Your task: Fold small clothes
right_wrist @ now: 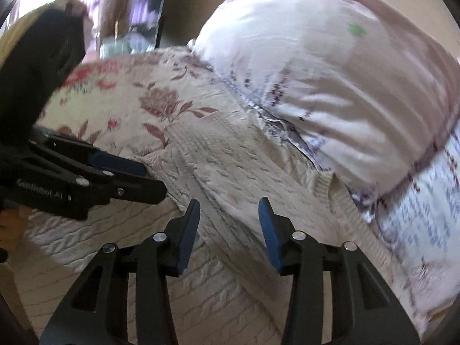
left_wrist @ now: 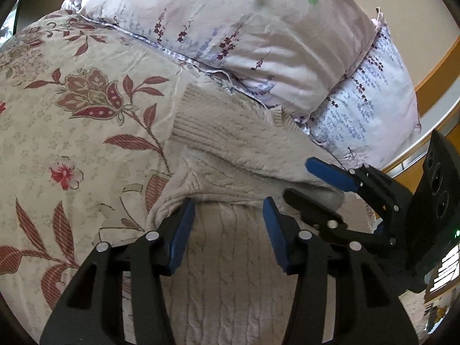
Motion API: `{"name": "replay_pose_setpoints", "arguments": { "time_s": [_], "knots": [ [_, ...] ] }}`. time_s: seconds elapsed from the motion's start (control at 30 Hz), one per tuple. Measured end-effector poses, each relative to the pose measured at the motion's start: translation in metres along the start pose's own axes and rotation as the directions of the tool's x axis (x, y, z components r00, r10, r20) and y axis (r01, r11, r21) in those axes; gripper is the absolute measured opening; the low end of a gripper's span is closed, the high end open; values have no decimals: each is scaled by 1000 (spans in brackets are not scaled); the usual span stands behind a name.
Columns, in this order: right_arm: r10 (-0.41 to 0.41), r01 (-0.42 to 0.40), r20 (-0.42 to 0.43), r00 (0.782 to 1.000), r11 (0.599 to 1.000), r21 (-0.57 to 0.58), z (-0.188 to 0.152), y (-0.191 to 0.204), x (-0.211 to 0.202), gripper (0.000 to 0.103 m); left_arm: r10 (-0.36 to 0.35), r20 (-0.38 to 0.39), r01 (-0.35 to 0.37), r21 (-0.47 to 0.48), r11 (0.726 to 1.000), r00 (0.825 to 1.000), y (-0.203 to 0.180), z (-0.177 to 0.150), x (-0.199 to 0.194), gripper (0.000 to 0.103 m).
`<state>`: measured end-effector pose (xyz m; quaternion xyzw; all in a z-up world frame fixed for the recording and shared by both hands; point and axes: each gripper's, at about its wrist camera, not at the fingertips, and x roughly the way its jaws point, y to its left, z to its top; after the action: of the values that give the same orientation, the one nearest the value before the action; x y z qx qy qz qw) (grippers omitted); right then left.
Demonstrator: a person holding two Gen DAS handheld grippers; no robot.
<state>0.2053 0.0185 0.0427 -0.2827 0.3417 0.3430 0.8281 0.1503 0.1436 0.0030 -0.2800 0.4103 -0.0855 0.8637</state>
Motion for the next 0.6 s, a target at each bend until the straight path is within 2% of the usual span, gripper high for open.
{"name": "replay_pose_setpoints", "arguments": {
  "time_s": [0.1, 0.13, 0.17, 0.27, 0.4, 0.5, 0.57, 0.6],
  "knots": [
    [-35, 33, -29, 999, 998, -52, 4, 11, 16, 45, 1, 3, -1, -8, 1000, 1000, 4, 0, 0, 42],
    [-43, 41, -37, 998, 998, -53, 5, 12, 21, 41, -2, 2, 2, -14, 1000, 1000, 5, 0, 0, 41],
    [-48, 46, -43, 998, 998, -42, 6, 11, 25, 31, -4, 1, 4, -18, 1000, 1000, 6, 0, 0, 41],
    [-46, 47, -52, 998, 998, 32, 6, 2, 31, 12, -6, -1, 6, -23, 1000, 1000, 7, 0, 0, 40],
    [-57, 57, -4, 998, 988, 145, 2, -11, 18, 11, -7, 0, 7, -24, 1000, 1000, 7, 0, 0, 40],
    [-77, 53, 71, 994, 953, 298, -7, -33, -11, 11, -7, 0, 7, -24, 1000, 1000, 7, 0, -1, 40],
    [-103, 44, 120, 987, 908, 417, -18, -50, -34, 11, -8, 0, 8, -24, 1000, 1000, 7, 0, -1, 40],
    [-125, 33, 150, 981, 865, 501, -29, -63, -52, 11, -8, 0, 8, -24, 1000, 1000, 7, 0, -1, 40]
  ]
}}
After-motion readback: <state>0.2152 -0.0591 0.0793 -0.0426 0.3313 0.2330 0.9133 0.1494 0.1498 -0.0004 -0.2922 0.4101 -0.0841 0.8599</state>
